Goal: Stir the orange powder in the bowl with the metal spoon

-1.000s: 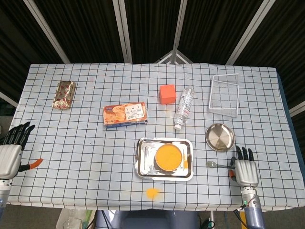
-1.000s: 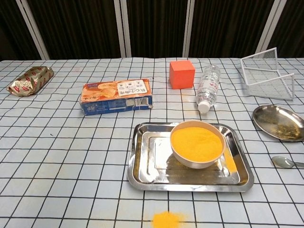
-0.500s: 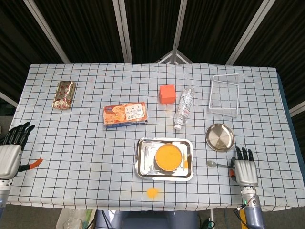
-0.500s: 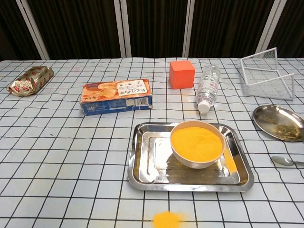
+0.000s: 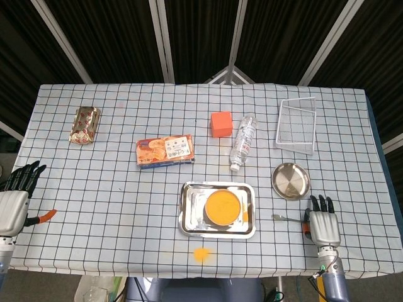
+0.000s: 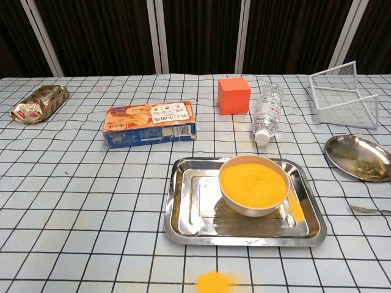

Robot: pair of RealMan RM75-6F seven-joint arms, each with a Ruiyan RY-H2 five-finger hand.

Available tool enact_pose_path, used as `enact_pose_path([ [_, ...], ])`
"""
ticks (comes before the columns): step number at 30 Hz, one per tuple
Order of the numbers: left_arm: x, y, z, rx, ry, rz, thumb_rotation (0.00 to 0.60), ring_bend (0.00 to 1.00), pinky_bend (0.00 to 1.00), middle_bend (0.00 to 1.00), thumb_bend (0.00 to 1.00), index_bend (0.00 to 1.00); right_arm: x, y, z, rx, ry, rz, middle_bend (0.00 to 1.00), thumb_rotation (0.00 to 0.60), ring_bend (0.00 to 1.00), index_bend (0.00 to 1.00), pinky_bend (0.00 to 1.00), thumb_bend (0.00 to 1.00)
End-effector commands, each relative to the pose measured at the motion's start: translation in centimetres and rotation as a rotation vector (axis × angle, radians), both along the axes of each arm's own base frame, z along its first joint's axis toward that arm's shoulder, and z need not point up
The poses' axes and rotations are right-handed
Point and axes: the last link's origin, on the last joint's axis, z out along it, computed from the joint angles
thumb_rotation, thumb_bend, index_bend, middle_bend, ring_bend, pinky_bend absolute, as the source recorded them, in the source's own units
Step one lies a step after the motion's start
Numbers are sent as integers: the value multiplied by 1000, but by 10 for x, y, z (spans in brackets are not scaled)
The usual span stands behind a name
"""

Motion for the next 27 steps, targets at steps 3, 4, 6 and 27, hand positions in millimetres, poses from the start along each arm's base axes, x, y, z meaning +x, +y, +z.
enact_pose_path([
  [3, 0, 0, 0, 0, 0, 0, 600, 0, 0, 0, 16, 0, 1, -1, 2, -7, -3, 4, 142, 600, 0, 573, 0, 487],
  [4, 0, 0, 0, 0, -1, 1, 600, 0, 0, 0, 16, 0, 1, -1, 3, -10, -3, 5, 142, 600, 0, 573, 0, 487],
  [6, 0, 0, 0, 0, -1, 1, 600, 0, 0, 0, 16, 0, 2, -2, 5, -18, -7, 9, 145, 600, 0, 575, 0, 487],
  [27, 0, 0, 0, -2, -3, 1, 600, 0, 0, 0, 16, 0, 10, -8, 19, -68, -50, 25, 203, 600, 0, 730, 0, 580],
])
